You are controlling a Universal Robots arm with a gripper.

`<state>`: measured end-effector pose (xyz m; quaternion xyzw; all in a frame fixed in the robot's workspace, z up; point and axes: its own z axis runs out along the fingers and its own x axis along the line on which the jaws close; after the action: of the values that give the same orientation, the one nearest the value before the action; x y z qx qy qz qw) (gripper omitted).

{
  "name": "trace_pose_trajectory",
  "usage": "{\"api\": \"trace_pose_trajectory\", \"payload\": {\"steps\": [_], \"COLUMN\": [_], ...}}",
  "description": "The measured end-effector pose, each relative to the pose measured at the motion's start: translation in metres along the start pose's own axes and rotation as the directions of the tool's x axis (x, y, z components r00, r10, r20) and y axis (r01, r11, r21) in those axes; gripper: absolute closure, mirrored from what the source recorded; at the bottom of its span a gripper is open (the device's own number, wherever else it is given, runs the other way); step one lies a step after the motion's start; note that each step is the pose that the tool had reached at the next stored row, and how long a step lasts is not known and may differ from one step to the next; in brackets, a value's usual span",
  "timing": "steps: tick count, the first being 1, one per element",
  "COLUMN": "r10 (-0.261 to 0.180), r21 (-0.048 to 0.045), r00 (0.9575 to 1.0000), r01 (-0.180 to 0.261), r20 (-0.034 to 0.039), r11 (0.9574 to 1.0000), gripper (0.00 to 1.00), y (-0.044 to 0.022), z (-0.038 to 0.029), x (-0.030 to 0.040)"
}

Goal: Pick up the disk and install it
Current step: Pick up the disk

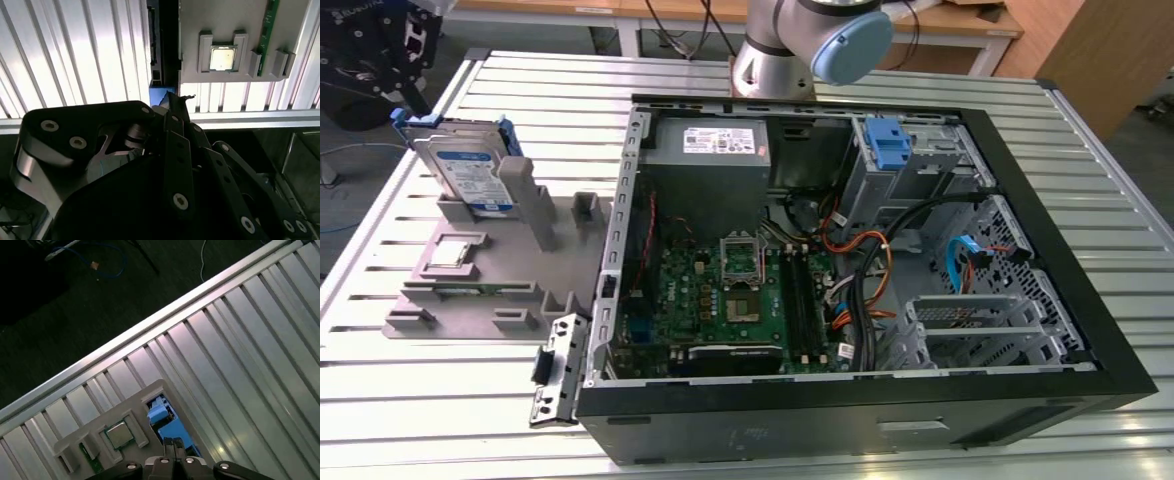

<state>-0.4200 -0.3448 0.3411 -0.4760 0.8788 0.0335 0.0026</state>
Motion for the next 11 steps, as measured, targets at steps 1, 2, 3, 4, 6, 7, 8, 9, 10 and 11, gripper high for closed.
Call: {"api": "trace_pose_trajectory", "payload": {"steps": [1,2,3,4,6,7,8,9,10,11], "r10": [-0.018,-0.036,-0.054,-0.072,-0.107,-0.124,-0.14,-0.155,-0.17,-0.185], "r21": [-0.0006,-0.0014,-0.0021,-0.0028,-0.0043,-0.005,-0.0058,-0.0065,-0.0071,-0.0078], "r00": [0.9998,0.9994,0.9985,0.9974,0.9942,0.9923,0.9901,0.9878,0.9854,0.9828], "r01": [0.018,0.036,0.054,0.072,0.107,0.124,0.14,0.155,0.17,0.184], "r20": [-0.001,-0.002,-0.0029,-0.0039,-0.0058,-0.0067,-0.0076,-0.0083,-0.0091,-0.0098], "r11": [0.9998,0.9994,0.9985,0.9974,0.9943,0.9923,0.9902,0.9879,0.9854,0.9828], "gripper": [0.9,0.9,0.9,0.9,0.9,0.9,0.9,0.9,0.9,0.9], "y": [0.0,0.0,0.0,-0.0001,-0.0001,-0.0001,-0.0001,-0.0002,-0.0002,-0.0002], "z": [0.0002,0.0003,0.0005,0.0007,0.0011,0.0013,0.0015,0.0017,0.0019,0.0022], "x": [0.0,0.0,0.0,0.0,0.0,0.0,0.0,0.0001,0.0001,0.0001]}}
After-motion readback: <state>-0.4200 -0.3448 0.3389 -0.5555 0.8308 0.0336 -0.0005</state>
